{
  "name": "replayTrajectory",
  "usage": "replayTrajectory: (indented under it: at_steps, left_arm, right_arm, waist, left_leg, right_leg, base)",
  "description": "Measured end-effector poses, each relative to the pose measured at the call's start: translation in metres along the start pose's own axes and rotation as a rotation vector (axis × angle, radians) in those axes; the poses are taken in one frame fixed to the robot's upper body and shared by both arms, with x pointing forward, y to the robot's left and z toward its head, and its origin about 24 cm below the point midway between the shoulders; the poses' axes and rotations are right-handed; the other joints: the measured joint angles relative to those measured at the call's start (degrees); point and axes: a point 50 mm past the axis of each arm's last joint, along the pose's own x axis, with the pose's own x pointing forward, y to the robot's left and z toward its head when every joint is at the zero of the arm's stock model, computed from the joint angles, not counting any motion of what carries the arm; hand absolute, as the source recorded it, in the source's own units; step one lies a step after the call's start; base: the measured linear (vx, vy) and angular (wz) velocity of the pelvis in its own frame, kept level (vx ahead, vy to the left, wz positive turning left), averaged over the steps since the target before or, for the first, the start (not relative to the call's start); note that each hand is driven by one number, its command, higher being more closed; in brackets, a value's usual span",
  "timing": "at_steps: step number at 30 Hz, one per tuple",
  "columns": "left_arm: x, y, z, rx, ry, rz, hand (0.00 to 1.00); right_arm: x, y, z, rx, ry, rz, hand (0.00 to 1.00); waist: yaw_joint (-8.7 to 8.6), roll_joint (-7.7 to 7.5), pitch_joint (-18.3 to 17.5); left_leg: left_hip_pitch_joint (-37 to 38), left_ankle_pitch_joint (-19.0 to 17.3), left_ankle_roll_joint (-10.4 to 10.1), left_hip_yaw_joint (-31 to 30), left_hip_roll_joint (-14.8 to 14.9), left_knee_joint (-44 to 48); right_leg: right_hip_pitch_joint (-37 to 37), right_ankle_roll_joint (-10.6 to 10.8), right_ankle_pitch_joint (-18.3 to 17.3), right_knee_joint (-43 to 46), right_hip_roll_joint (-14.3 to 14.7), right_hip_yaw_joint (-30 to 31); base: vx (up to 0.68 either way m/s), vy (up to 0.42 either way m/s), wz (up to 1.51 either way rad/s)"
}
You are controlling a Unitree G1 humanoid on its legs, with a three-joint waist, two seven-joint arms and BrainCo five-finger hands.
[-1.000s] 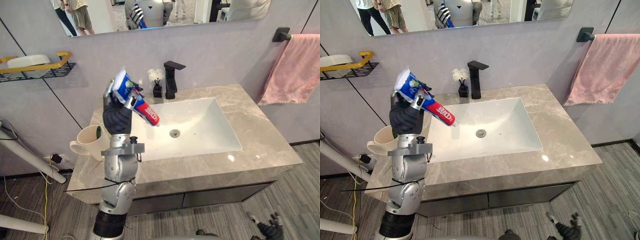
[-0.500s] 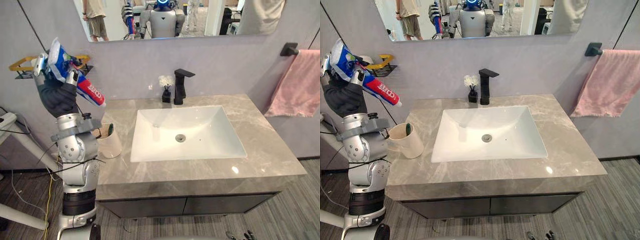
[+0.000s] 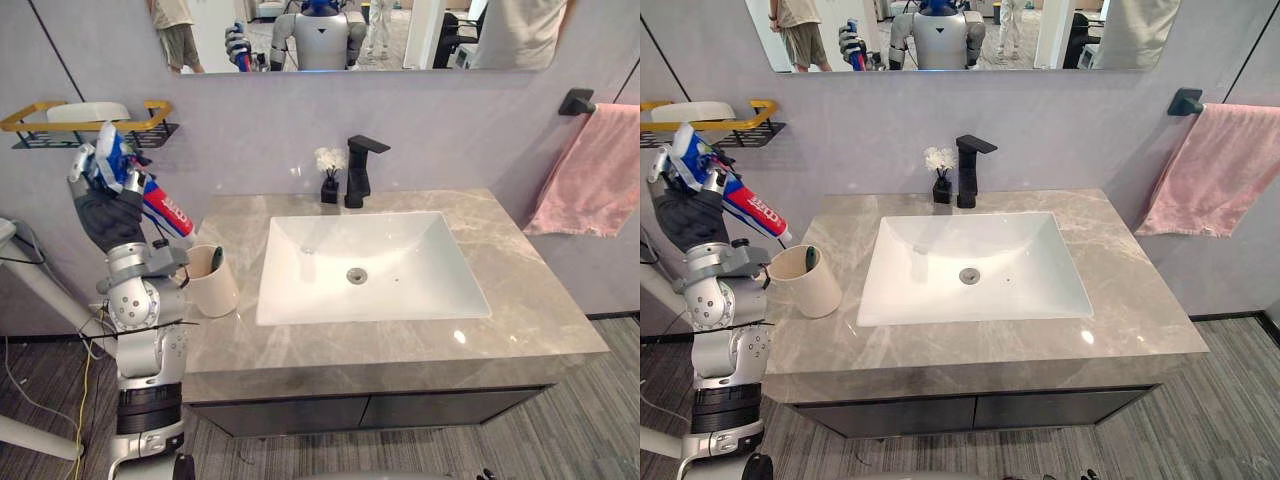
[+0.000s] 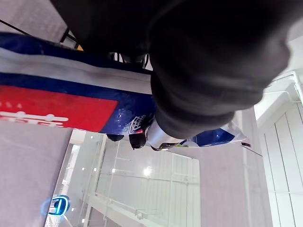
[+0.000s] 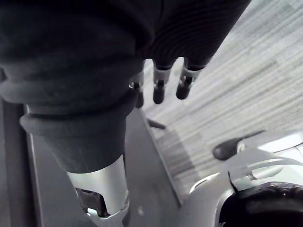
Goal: Organize washtable
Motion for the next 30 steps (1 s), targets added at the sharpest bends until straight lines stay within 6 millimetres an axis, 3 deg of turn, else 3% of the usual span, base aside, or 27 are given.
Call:
replayTrajectory:
  at_steps: [15, 16, 22, 30]
  left_arm:
    - [-0.022, 0.002, -0.027, 0.042, 0.143, 0.013, 1.00]
    - [-0.024, 0.000, -0.028, 0.040, 0.152, 0.002, 0.00]
    - [-0.030, 0.000, -0.042, 0.059, 0.211, -0.008, 0.00]
    - [-0.037, 0.006, -0.045, 0.093, 0.233, -0.003, 0.00]
  right_arm:
    - [-0.001, 0.013, 0.001, -0.028, -0.013, 0.047, 0.00]
    - [-0.001, 0.012, 0.001, -0.029, -0.014, 0.046, 0.00]
    - [0.000, 0.015, 0.003, -0.046, -0.024, 0.061, 0.00]
    - [0.001, 0.018, 0.006, -0.058, -0.032, 0.069, 0.00]
  waist:
    - [-0.02, -0.32, 0.5]
    - [-0.02, -0.32, 0.5]
    - [-0.11, -0.05, 0.7]
    - [0.06, 0.06, 1.0]
  left_leg:
    - [-0.3, 0.0, 0.0, -0.2, 0.0, -0.1]
    - [-0.3, 0.0, 0.0, -0.2, 0.0, -0.1]
    - [-0.2, 0.0, 0.0, -0.3, 0.1, -0.1]
    - [-0.2, 0.0, 0.0, -0.7, 0.2, 0.0]
  right_leg:
    - [-0.2, 0.0, 0.0, -0.1, 0.0, -0.2]
    - [-0.2, 0.0, 0.0, -0.1, 0.0, -0.2]
    - [0.0, 0.0, 0.0, -0.1, 0.1, -0.5]
    - [0.3, 0.0, 0.0, -0.4, 0.0, -0.9]
  base:
    - [0.00, 0.000, 0.00]
    - [0.00, 0.000, 0.00]
    - [0.00, 0.000, 0.00]
    - [0.00, 0.000, 0.00]
